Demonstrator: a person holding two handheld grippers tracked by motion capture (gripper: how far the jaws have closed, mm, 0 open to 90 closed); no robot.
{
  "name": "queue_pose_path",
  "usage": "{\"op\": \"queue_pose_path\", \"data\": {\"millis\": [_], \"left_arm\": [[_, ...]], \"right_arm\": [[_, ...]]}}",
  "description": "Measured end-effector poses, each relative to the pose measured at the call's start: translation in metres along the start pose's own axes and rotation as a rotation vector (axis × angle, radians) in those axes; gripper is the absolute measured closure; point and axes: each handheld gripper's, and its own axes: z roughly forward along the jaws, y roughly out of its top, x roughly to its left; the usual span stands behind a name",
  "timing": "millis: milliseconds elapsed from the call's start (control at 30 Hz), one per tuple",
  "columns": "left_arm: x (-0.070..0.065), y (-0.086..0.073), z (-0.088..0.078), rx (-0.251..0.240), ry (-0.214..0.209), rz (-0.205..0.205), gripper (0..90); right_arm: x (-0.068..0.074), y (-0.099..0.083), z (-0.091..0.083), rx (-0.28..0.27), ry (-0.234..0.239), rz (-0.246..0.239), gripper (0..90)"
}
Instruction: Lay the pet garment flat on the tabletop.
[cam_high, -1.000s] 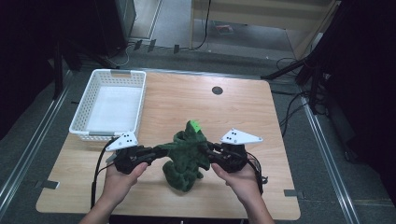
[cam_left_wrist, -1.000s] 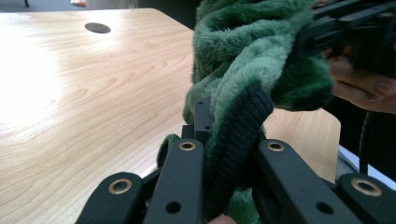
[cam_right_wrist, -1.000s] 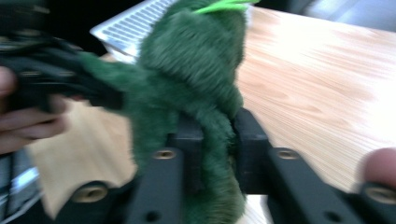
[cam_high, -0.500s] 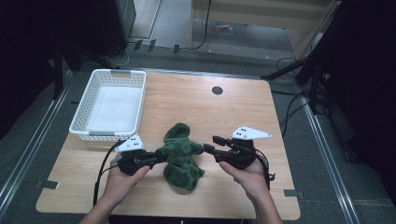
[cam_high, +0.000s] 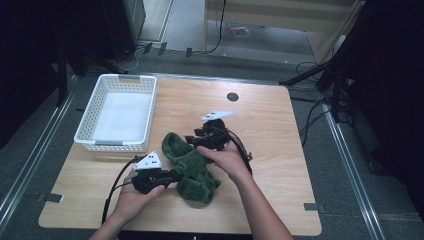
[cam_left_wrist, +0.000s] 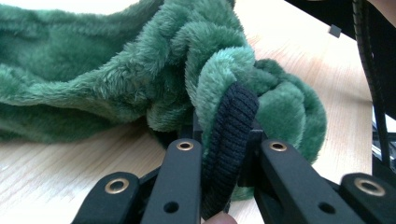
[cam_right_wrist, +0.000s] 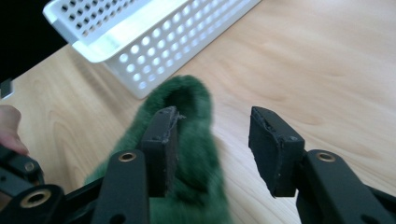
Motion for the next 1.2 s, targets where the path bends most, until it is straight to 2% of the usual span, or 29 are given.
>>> {"op": "queue_pose_path", "data": {"millis": [33,100,167,200,233,267,300,333,400,433,467,500,600,633,667,700,733,767,800,867,900,933,967,1000,1033,1067,1133,1167,1200], "left_arm": [[0.001,-0.001,0.0,0.005,0.004,0.002,83.9],[0.001,-0.002,0.001,0.007,0.004,0.003,83.9],[0.001,-0.002,0.001,0.011,0.002,0.005,83.8],[0.001,-0.003,0.001,0.012,0.002,0.006,83.8],[0.001,-0.003,0.001,0.012,0.003,0.005,83.8],[0.001,-0.002,0.0,0.011,0.005,0.004,83.6],[0.001,-0.002,0.0,0.011,0.005,0.004,83.6],[0.001,-0.001,0.001,0.001,0.014,-0.011,83.6],[0.002,0.0,0.001,0.0,0.02,-0.016,83.6],[0.003,0.003,0.003,-0.003,0.027,-0.029,83.6],[0.004,0.006,0.005,-0.008,0.037,-0.039,83.6],[0.005,0.01,0.008,-0.008,0.045,-0.042,83.7],[0.013,0.021,0.022,0.017,0.081,-0.079,84.2],[0.017,0.024,0.027,0.013,0.093,-0.1,84.2],[0.024,0.03,0.038,0.009,0.133,-0.142,83.7],[0.024,0.03,0.038,0.009,0.133,-0.142,82.4],[0.03,0.034,0.048,0.009,0.159,-0.177,79.7],[0.03,0.034,0.048,0.009,0.159,-0.177,76.3],[0.032,0.035,0.052,0.017,0.177,-0.175,76.3],[0.035,0.035,0.058,0.021,0.173,-0.181,71.4],[0.035,0.034,0.059,0.018,0.183,-0.186,65.9],[0.036,0.033,0.058,0.034,0.187,-0.176,65.9],[0.039,0.03,0.055,0.032,0.199,-0.181,61.1],[0.039,0.03,0.055,0.032,0.199,-0.181,58.6],[0.039,0.029,0.052,0.016,0.197,-0.191,57.2],[0.039,0.028,0.049,-0.002,0.202,-0.193,57.2],[0.038,0.029,0.042,-0.032,0.202,-0.184,54.8],[0.037,0.032,0.036,-0.063,0.204,-0.166,53.4],[0.037,0.032,0.036,-0.063,0.204,-0.166,53.3]], "right_arm": [[0.003,0.007,0.017,0.054,0.009,-0.022,48.9],[0.004,0.01,0.034,0.129,0.011,-0.027,45.5],[0.002,0.009,0.052,0.238,-0.037,-0.004,48.5],[0.002,0.009,0.052,0.238,-0.037,-0.004,48.5],[0.0,0.006,0.058,0.279,-0.069,0.009,55.5],[-0.004,0.002,0.061,0.277,-0.111,0.005,77.6],[-0.004,0.002,0.061,0.277,-0.111,0.005,77.6],[-0.01,0.002,0.051,0.192,-0.142,0.03,87.7],[-0.016,0.004,0.035,0.081,-0.206,0.032,88.9],[-0.018,0.006,0.027,0.034,-0.252,0.027,88.9],[-0.018,0.006,0.027,0.034,-0.252,0.027,88.9],[-0.024,0.009,0.01,-0.077,-0.324,0.027,89.2],[-0.039,0.011,-0.005,-0.186,-0.453,0.048,89.3],[-0.039,0.011,-0.005,-0.186,-0.453,0.048,89.3],[-0.055,0.009,-0.003,-0.178,-0.499,0.072,88.8],[-0.065,0.007,0.002,-0.137,-0.486,0.091,86.6],[-0.075,0.004,0.008,-0.099,-0.439,0.111,79.4],[-0.082,0.001,0.012,-0.071,-0.395,0.121,69.0],[-0.082,0.001,0.012,-0.071,-0.395,0.121,69.0],[-0.089,-0.004,0.009,-0.069,-0.316,0.135,57.3],[-0.087,-0.008,-0.009,-0.133,-0.227,0.148,49.6],[-0.087,-0.008,-0.009,-0.133,-0.227,0.148,49.6],[-0.079,-0.014,-0.033,-0.19,-0.182,0.133,45.9],[-0.079,-0.014,-0.033,-0.19,-0.182,0.133,45.9],[-0.07,-0.028,-0.054,-0.22,-0.168,0.113,43.2],[-0.07,-0.028,-0.054,-0.22,-0.168,0.113,43.2],[-0.063,-0.046,-0.068,-0.218,-0.115,0.138,40.2],[-0.056,-0.062,-0.07,-0.185,-0.074,0.151,34.2],[-0.053,-0.068,-0.067,-0.154,-0.081,0.165,33.7]]}}
